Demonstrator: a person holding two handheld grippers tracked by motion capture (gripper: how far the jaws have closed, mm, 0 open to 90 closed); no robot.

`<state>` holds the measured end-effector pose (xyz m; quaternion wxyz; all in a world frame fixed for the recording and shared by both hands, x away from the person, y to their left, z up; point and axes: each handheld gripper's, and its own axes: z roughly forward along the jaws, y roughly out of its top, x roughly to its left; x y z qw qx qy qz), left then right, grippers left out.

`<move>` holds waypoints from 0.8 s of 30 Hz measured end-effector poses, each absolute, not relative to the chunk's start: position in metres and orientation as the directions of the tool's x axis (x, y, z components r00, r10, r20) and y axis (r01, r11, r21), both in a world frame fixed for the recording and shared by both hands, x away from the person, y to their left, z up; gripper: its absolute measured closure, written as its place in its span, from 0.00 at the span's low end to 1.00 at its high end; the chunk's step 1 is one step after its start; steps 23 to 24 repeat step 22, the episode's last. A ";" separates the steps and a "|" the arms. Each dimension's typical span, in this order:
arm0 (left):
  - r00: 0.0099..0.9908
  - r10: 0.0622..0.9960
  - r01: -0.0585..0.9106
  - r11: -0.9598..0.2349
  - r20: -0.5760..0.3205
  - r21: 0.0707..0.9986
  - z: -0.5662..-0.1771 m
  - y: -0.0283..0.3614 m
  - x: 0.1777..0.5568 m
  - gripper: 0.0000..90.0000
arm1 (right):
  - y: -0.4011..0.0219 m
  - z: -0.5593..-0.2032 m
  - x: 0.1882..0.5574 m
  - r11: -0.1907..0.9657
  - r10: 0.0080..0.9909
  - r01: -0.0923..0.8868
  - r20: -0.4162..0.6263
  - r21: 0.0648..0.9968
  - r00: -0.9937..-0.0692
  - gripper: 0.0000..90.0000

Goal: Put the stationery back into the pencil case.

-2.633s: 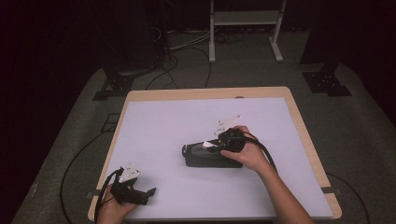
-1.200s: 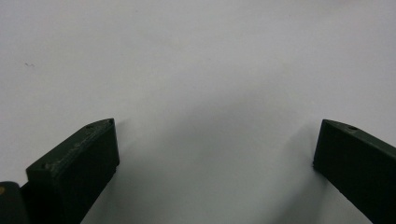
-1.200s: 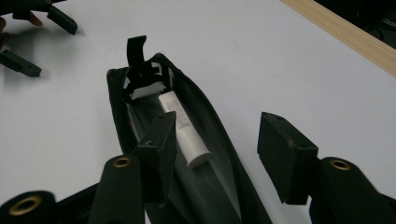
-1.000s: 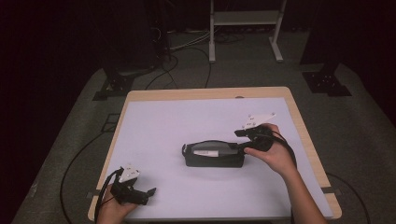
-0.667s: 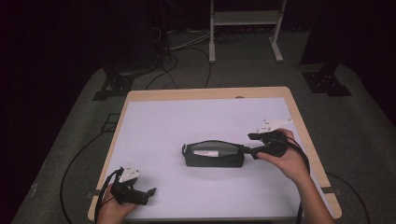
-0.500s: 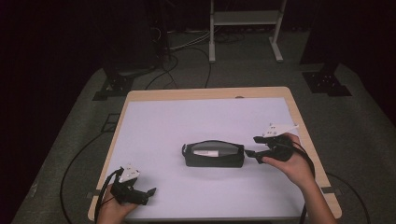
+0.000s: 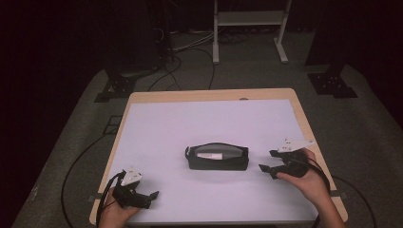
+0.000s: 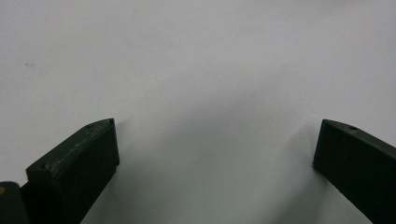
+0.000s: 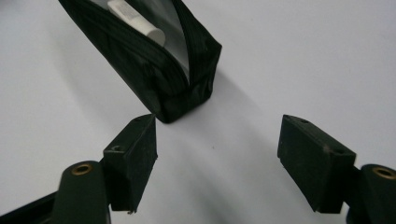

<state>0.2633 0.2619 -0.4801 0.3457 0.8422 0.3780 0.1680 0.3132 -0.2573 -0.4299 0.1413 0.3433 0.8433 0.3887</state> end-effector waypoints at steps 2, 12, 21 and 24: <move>0.658 0.753 0.520 -0.475 0.022 0.709 -0.480 0.262 0.263 0.00 | -0.261 -0.433 0.311 0.455 0.698 0.479 0.034 0.751 -0.716 0.30; 0.658 0.753 0.521 -0.475 0.022 0.709 -0.480 0.262 0.263 0.00 | -0.279 -0.455 0.297 0.444 0.740 0.535 0.044 0.719 -0.672 0.27; 0.658 0.753 0.521 -0.475 0.022 0.710 -0.480 0.262 0.263 0.00 | -0.284 -0.474 0.293 0.440 0.762 0.570 0.046 0.694 -0.646 0.26; 0.658 0.753 0.521 -0.474 0.021 0.710 -0.480 0.262 0.263 0.00 | -0.285 -0.476 0.293 0.438 0.766 0.570 0.044 0.695 -0.642 0.26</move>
